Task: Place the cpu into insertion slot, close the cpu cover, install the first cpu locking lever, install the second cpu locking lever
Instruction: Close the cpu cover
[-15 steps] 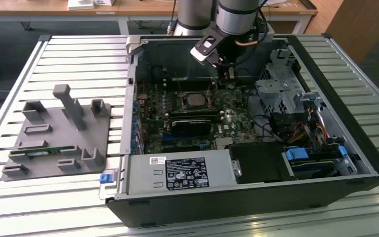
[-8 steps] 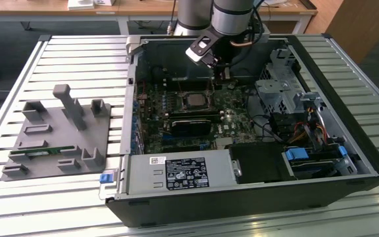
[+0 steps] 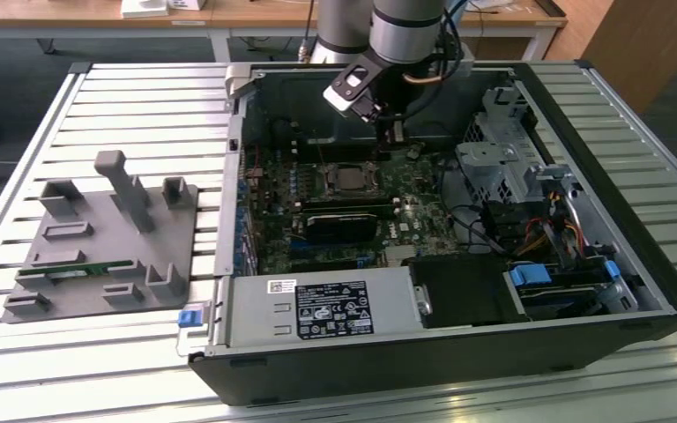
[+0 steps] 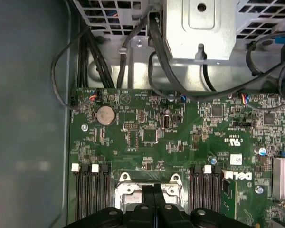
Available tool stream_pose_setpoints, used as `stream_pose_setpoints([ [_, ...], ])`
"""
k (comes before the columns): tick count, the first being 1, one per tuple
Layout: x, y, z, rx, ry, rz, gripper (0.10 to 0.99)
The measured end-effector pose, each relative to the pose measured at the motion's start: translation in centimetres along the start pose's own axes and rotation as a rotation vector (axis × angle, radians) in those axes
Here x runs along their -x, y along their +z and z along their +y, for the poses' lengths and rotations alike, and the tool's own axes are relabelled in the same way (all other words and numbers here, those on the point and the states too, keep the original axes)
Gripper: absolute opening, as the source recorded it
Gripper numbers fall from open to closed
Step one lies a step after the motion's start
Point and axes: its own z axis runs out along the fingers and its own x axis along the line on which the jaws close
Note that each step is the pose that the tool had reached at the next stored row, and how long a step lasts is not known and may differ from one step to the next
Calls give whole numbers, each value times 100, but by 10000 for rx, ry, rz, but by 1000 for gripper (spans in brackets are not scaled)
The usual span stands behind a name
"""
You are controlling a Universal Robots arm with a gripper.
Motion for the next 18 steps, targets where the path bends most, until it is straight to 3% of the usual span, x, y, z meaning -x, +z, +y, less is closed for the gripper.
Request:
stream_pose_setpoints([
  [13,25,60,-92,1,-1,4,106],
  [18,25,72,-180,1,-1,2,106],
])
